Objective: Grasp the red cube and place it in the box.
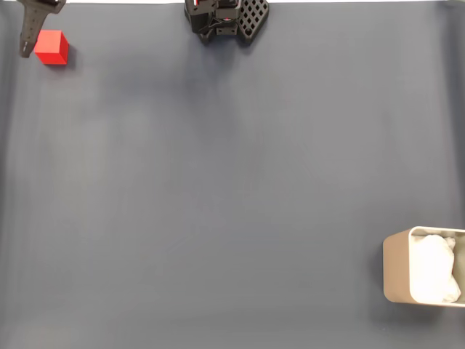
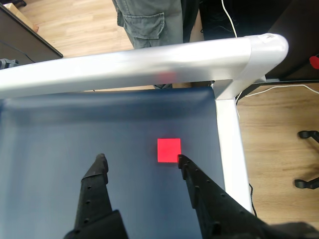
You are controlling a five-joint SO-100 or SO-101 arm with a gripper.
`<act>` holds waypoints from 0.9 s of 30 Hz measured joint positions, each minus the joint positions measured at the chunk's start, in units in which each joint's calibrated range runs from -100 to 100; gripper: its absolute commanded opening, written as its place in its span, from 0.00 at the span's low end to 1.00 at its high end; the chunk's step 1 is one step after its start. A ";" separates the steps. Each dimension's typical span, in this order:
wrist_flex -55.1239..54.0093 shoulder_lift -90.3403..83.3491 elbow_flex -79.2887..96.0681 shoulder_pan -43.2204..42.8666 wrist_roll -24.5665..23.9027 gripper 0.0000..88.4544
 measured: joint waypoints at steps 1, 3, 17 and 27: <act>-0.32 0.52 0.09 0.15 0.00 0.37; -1.27 1.39 0.45 0.30 0.00 0.37; -7.56 5.56 2.62 2.08 0.20 0.38; -9.79 7.73 3.44 2.08 0.20 0.38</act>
